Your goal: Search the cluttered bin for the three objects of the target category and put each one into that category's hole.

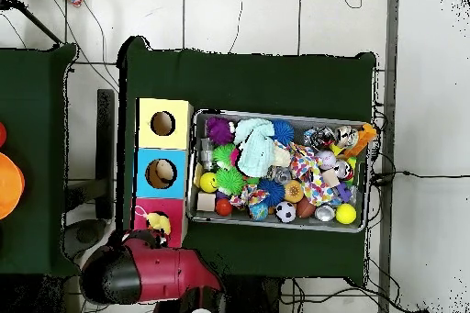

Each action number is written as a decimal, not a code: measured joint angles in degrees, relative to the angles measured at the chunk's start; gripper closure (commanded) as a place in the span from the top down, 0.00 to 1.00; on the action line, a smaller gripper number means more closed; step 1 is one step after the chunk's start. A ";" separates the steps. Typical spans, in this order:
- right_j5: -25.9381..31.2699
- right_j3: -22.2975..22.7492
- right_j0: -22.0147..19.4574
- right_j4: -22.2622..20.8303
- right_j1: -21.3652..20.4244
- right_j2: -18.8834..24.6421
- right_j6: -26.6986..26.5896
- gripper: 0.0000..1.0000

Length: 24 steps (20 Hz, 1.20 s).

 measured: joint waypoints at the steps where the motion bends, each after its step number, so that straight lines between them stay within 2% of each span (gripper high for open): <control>1: -0.01 -0.01 -0.02 0.00 0.20 -0.01 0.00 0.00; 17: -3.59 -0.02 -0.38 0.01 3.75 -0.18 0.00 0.00; 24: -4.16 -0.02 -0.38 0.01 4.03 -0.18 0.00 0.00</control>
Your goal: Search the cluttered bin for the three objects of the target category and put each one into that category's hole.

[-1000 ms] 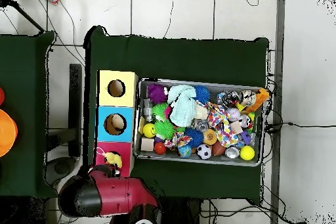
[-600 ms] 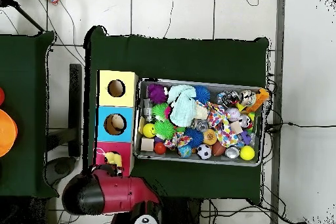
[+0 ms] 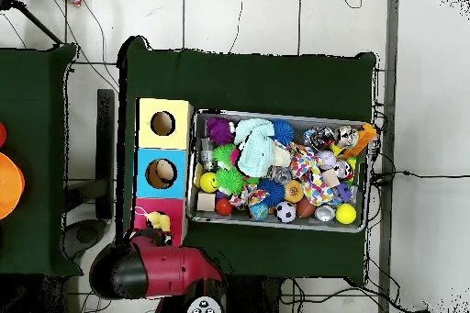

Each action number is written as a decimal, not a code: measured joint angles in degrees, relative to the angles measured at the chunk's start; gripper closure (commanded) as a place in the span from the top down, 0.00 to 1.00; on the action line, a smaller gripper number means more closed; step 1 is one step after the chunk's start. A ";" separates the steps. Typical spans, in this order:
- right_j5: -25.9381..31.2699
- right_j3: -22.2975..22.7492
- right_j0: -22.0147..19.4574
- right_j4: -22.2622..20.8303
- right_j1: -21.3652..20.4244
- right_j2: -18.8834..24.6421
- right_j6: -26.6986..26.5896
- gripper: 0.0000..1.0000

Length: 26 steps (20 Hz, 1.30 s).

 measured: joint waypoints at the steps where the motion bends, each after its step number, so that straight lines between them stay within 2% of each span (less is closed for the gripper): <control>1: 0.00 0.00 0.00 0.00 -0.01 -0.01 0.00 0.00; 13: 0.34 0.02 -0.78 -0.01 -0.40 0.02 0.00 0.00; 26: 4.34 0.02 -2.23 0.00 -2.52 0.03 0.00 0.00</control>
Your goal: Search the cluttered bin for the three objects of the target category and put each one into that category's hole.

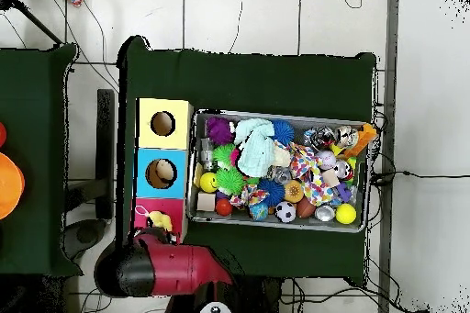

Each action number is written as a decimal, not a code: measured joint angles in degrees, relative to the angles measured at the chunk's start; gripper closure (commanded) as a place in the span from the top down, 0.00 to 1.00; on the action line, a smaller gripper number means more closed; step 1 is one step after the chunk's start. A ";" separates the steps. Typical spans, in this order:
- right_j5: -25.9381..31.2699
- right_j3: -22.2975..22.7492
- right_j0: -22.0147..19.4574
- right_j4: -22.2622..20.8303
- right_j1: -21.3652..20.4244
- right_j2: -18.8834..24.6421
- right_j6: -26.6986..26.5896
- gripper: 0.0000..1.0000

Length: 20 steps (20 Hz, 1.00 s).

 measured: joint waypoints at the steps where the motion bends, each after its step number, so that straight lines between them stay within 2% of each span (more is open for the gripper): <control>1: 0.13 0.01 -0.13 0.00 -0.09 -0.01 0.00 0.00; 20: 0.30 0.01 -0.54 -0.01 -0.80 0.05 0.00 0.00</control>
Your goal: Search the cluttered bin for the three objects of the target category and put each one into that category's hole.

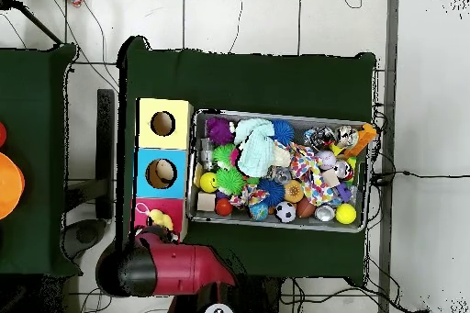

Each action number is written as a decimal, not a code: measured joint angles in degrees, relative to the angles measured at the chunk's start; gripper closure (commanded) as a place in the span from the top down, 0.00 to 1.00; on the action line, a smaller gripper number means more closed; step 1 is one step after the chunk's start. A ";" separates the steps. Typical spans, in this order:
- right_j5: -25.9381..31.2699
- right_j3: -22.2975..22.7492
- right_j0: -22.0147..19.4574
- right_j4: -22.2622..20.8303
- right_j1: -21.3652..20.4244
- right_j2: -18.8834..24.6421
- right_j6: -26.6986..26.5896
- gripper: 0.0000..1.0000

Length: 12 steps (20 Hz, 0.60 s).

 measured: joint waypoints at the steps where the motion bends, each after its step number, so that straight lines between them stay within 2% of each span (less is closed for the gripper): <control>1: 0.14 0.00 0.00 0.00 -0.12 0.00 0.00 0.00; 12: 3.73 0.01 0.05 0.21 -2.52 -0.02 0.00 0.00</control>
